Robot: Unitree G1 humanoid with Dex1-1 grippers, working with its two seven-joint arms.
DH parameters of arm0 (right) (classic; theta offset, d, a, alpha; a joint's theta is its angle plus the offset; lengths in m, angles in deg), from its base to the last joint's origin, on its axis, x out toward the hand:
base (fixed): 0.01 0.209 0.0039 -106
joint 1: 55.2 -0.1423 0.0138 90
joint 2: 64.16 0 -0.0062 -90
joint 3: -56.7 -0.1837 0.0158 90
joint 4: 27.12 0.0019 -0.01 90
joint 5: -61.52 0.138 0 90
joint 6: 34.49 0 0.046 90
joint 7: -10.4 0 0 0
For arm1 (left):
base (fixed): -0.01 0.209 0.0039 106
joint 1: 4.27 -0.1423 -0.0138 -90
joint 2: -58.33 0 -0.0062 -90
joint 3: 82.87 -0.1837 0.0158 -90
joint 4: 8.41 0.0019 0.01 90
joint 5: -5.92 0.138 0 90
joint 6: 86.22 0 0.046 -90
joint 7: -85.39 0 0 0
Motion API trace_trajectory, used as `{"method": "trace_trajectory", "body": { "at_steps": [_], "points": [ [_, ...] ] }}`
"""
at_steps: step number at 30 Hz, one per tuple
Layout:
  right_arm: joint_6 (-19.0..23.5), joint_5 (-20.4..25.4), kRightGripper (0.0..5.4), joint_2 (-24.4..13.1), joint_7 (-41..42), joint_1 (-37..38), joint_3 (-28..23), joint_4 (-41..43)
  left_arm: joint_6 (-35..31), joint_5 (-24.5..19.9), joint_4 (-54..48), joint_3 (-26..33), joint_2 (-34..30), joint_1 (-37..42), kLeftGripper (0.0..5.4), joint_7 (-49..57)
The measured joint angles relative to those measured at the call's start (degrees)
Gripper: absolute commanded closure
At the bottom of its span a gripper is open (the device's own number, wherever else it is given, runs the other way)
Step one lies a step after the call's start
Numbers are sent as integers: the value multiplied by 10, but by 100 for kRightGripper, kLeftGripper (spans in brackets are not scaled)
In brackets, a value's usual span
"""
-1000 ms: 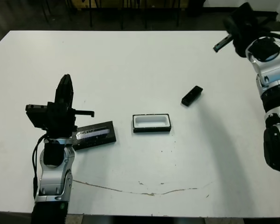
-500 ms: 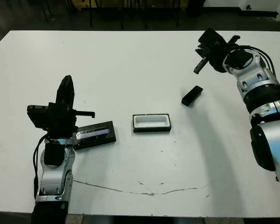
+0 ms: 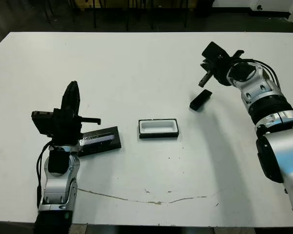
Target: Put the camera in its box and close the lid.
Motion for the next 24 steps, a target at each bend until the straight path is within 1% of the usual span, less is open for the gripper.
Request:
{"method": "trace_trajectory", "body": {
  "at_steps": [6, 18, 24],
  "points": [
    [-1, -7, 539, 12, -10, 19, 7, -13, 1, 9, 1, -1, 3, -11, 540, 5],
    [6, -12, 539, 33, -29, 33, 8, -33, 20, 10, 21, -6, 13, -17, 540, 5],
    [9, -15, 539, 36, -29, 33, 11, -44, 27, 12, 31, -10, 17, -18, 540, 6]
  ]
}}
